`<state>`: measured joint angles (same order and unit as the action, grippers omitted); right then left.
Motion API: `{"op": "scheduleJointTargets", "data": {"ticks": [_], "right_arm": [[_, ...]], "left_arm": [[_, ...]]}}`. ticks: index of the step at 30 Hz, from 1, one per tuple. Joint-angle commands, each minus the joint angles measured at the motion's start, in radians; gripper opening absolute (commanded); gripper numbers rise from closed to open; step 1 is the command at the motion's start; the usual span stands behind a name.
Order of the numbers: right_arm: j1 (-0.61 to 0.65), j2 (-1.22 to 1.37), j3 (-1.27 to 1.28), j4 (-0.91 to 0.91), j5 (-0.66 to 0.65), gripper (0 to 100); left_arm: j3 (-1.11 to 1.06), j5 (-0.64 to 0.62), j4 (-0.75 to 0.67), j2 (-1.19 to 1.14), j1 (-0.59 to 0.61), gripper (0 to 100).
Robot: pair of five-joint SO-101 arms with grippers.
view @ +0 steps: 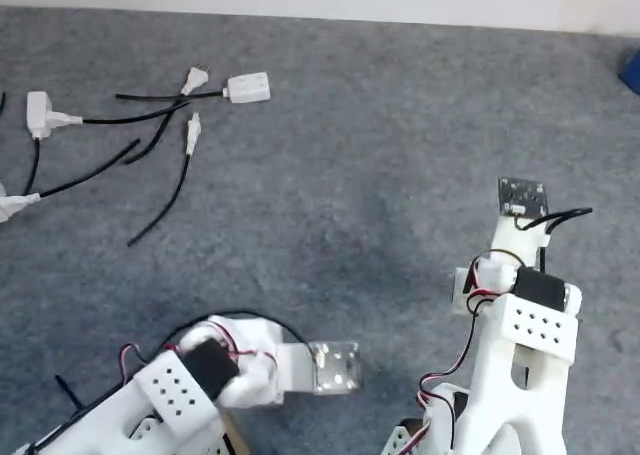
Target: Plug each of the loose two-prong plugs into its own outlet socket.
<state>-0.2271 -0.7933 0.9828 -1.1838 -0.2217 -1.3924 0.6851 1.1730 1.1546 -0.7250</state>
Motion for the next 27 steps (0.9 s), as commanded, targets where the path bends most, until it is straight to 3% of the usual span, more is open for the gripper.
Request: {"op": "scheduleJointTargets", "data": {"ticks": [1,13,27], "right_arm": [[0.013,0.001,-0.042,0.008,0.009,35.8],[0.015,-0.007,-0.01,0.013,0.003,35.8],[0.062,-0.007,-0.005,0.007,0.003,35.8]], "left_arm": [[0.007,0.044,-0.06,-0.005,0.128,17],[0.084,0.043,-0.13,-0.005,0.249,17],[-0.001,0.043,-0.377,-0.007,0.325,17]]}}
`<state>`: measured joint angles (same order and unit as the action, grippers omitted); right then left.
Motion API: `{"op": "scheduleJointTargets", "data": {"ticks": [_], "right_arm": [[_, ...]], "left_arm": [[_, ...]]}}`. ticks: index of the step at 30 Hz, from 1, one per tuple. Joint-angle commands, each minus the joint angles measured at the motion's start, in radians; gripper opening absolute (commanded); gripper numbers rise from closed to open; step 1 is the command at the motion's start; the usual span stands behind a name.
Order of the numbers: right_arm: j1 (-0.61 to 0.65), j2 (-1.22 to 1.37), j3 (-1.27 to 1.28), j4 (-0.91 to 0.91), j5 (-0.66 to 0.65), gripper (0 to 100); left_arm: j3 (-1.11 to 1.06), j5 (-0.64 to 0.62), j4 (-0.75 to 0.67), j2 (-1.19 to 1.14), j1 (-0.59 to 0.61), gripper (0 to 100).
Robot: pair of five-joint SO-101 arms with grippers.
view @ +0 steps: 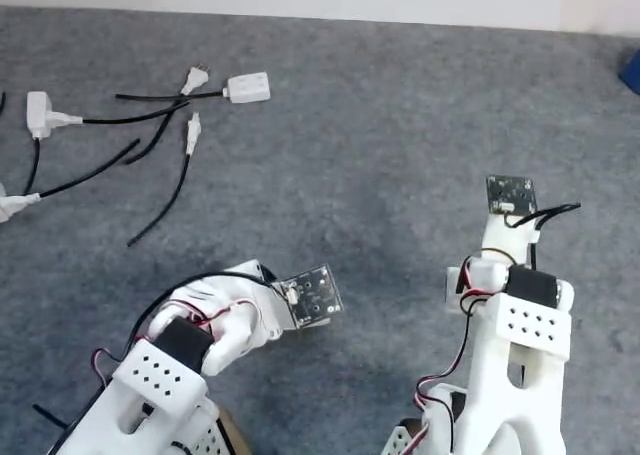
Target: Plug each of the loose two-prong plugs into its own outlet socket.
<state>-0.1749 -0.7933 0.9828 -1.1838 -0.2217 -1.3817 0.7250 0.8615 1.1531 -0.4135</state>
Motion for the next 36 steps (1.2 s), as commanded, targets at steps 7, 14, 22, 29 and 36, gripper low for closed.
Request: {"op": "scheduleJointTargets", "data": {"ticks": [7,14,22,29,36], "right_arm": [[0.01,-0.007,-0.005,0.005,0.002,35.8],[0.01,-0.001,-0.005,0.012,0.002,35.8],[0.012,0.001,-0.005,0.012,0.002,35.8],[0.012,-0.005,-0.004,0.004,0.002,35.8],[0.012,-0.007,-0.004,0.004,0.002,35.8]], "left_arm": [[0.031,-0.005,-0.051,-0.004,0.015,17],[0.196,-0.107,0.301,-0.002,-0.125,22],[0.119,-0.137,0.27,-0.004,-0.226,27],[0.051,-0.043,0.144,-0.005,-0.101,27],[0.048,0.009,0.069,-0.005,-0.053,27]]}}
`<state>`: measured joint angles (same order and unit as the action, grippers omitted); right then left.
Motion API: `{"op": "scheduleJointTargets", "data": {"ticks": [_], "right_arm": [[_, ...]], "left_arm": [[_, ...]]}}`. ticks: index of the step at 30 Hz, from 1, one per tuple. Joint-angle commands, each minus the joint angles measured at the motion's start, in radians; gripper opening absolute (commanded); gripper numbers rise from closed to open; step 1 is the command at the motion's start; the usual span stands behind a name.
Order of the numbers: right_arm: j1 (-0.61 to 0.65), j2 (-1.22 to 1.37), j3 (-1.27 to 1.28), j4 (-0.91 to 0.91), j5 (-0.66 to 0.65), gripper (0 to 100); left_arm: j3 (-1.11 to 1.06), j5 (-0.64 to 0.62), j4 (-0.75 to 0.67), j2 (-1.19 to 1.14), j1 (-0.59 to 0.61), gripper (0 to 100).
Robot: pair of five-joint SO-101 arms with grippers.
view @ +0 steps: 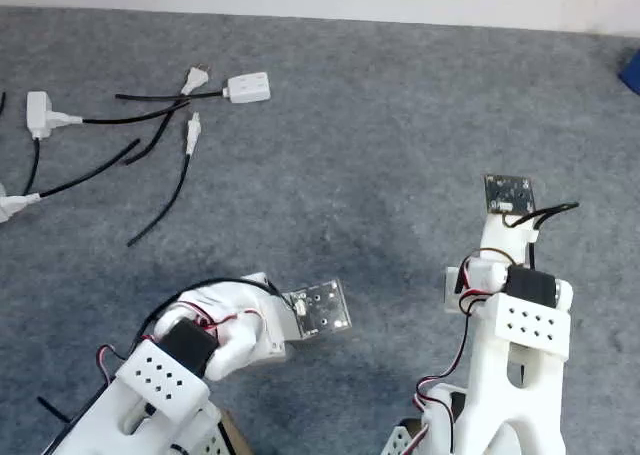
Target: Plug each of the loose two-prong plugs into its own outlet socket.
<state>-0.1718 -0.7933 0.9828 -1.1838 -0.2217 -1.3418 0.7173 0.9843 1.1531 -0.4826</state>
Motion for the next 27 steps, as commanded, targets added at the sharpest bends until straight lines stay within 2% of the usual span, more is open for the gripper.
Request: {"op": "scheduleJointTargets", "data": {"ticks": [1,7,14,21,27], "right_arm": [[0.008,-0.007,-0.004,0.004,0.002,35.8],[0.018,-0.004,-0.004,0.004,0.002,35.8],[0.059,-0.008,0.047,0.012,0.0,35.8],[0.061,-0.008,0.045,0.012,0.0,35.8],[0.062,-0.008,0.045,0.013,0.0,35.8]], "left_arm": [[0.008,0.035,-0.064,-0.005,0.016,27],[0.007,0.06,-0.124,-0.027,0.035,27],[0.061,0.06,-0.331,-0.358,0.12,27],[0.294,0.061,-0.339,-0.684,0.165,27],[0.432,0.103,-0.336,-0.78,0.205,27]]}}
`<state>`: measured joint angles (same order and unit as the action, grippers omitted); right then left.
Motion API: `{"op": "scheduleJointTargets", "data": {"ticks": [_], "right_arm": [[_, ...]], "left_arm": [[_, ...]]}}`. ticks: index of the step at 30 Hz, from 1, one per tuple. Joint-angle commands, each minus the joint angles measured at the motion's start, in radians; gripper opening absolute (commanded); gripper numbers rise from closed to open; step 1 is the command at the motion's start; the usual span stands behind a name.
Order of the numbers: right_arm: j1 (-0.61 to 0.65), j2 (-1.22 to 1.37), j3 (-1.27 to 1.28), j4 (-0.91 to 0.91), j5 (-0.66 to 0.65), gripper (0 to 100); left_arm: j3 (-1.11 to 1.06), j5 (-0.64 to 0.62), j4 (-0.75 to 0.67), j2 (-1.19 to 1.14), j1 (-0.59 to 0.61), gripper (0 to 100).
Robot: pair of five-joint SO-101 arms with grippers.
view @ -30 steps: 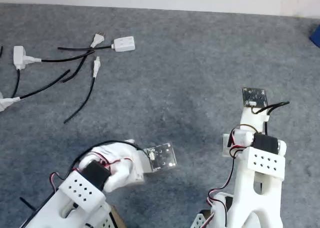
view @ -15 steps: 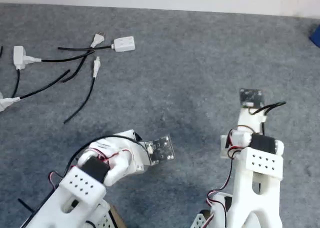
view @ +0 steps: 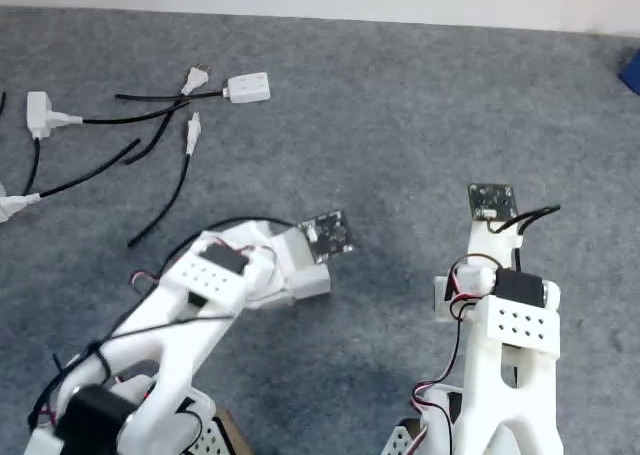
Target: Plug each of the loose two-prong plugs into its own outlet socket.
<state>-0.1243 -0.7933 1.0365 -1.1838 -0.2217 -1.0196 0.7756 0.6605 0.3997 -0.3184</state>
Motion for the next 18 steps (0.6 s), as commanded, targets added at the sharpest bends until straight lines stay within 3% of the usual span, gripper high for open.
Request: {"op": "scheduleJointTargets", "data": {"ticks": [1,6,16,18], "right_arm": [[0.015,-0.008,-0.008,0.013,0.0,35.8],[0.051,-0.008,-0.001,0.013,0.0,35.8],[0.067,-0.008,-0.001,0.013,0.0,35.8],[0.067,-0.008,-0.001,0.013,0.0,35.8]], "left_arm": [[0.13,0.055,-0.011,-0.025,0.054,27],[0.243,0.063,0.081,-0.03,0.122,27],[0.257,0.084,0.075,-0.03,0.177,27],[0.285,0.006,0.017,-0.031,0.246,27]]}}
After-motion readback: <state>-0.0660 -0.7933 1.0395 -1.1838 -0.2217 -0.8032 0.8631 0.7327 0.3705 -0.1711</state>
